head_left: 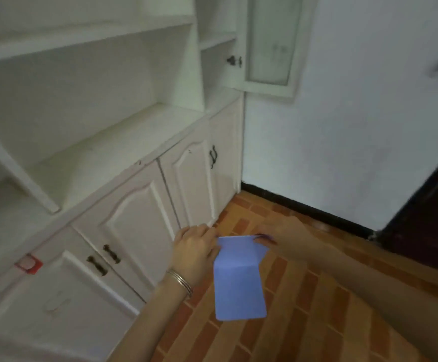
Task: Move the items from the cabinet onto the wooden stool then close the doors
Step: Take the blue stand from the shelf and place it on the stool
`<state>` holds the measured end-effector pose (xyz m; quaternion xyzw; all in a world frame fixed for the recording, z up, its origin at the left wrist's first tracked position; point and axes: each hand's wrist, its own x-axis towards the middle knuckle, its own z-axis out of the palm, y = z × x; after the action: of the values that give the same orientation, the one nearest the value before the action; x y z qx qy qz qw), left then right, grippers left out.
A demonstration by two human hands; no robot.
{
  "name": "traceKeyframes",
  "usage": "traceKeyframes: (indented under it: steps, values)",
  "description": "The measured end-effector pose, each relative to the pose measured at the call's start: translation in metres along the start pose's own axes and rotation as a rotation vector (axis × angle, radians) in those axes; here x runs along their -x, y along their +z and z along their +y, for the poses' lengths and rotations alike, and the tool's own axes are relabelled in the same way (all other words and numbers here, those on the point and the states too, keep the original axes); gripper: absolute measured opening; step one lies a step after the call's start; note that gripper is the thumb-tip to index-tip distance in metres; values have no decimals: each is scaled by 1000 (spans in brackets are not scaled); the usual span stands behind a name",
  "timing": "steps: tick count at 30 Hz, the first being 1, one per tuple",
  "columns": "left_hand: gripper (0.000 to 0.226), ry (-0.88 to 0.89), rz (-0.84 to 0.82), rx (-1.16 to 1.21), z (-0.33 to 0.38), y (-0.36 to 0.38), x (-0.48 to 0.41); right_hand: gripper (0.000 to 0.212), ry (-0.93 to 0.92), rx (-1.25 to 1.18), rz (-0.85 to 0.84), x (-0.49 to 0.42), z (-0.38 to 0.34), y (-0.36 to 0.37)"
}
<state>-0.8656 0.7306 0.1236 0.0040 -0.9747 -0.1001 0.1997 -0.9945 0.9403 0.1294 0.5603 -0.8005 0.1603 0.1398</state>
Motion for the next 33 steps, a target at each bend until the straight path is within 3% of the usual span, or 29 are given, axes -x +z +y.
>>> traceKeyframes:
  steps: [3, 6, 9, 14, 20, 23, 29, 33]
  values:
    - [32, 192, -80, 36, 47, 30, -34, 7, 205, 119, -35, 72, 36, -33]
    - [39, 370, -123, 79, 110, 62, -67, 17, 460, 190, -53, 152, 67, -68]
    - [36, 543, -97, 101, 190, 94, -95, 4, 704, 239, -45, 234, 84, -109]
    - [29, 787, -104, 200, 341, 144, -116, 7, 1047, 187, 55, 375, 100, -172]
    - [40, 988, -183, 250, 486, 198, -130, 2, 1293, 279, 243, 512, 115, -230]
    - [41, 1061, -210, 264, 543, 215, -131, 3, 1291, 391, 295, 558, 115, -251]
    - [42, 1215, -262, 321, 646, 242, -139, 21, 1286, 628, 238, 623, 125, -284]
    - [42, 1287, -296, 313, 690, 271, -155, 11, 1368, 666, 242, 653, 150, -289]
